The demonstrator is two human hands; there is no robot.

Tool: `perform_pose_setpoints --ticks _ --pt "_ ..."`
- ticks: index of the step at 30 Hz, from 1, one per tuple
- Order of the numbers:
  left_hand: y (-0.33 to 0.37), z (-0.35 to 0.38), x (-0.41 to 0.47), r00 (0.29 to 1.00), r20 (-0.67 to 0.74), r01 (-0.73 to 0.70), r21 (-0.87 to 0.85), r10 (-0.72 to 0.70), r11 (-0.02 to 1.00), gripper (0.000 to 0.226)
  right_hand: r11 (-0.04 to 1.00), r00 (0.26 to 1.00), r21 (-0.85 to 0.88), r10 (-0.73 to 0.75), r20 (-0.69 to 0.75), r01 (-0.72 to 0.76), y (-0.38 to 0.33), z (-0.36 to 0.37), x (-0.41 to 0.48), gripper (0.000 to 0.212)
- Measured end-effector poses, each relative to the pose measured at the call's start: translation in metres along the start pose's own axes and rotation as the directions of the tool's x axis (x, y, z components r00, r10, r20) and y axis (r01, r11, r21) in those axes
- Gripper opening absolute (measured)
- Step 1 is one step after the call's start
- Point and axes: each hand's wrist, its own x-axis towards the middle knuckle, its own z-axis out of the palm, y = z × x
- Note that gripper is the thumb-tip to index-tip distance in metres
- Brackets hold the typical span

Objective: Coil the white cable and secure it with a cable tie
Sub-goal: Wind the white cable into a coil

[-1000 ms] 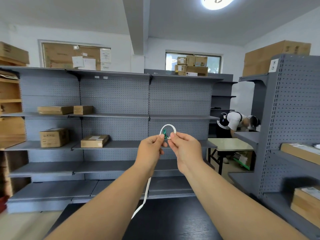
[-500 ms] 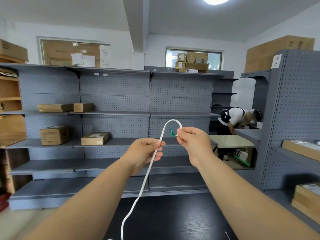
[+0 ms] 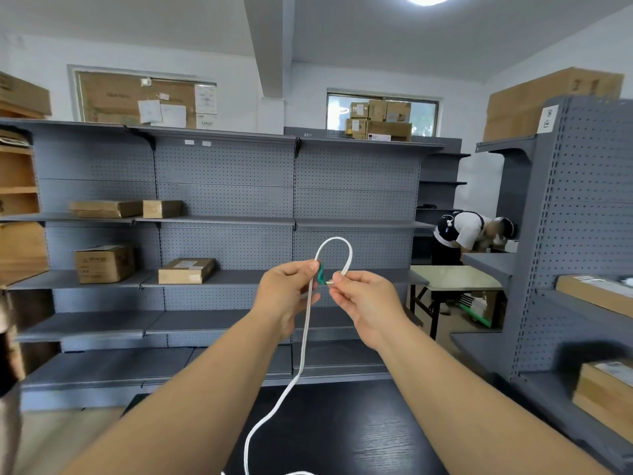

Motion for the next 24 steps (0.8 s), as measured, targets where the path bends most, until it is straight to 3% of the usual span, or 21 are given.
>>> perform_pose_setpoints --ticks 8,16,21,24 --pt "-0.008 0.001 0.002 0.999 -0.008 0.033 -0.037 -0.034 0.999 0.010 0.998 0.999 0.066 -0.003 -0.040 0.006 0.011 0.003 -0.002 0.008" --pt "-0.014 -0.004 0.004 0.990 0.139 0.007 0.065 -0.016 0.998 0.025 0.995 0.997 0.104 0.003 -0.071 0.005 0.010 0.000 -0.002 0.004" --pt "-0.006 -0.004 0.005 0.987 0.083 -0.157 0.342 0.137 0.927 0.025 0.987 1.000 -0.160 -0.020 -0.010 0.018 0.005 -0.007 0.001 0.003" --pt "0.001 -0.007 0.006 0.972 0.119 -0.234 0.449 0.202 0.863 0.026 0.914 0.991 -0.390 -0.129 -0.023 0.110 -0.005 -0.012 0.003 0.004"
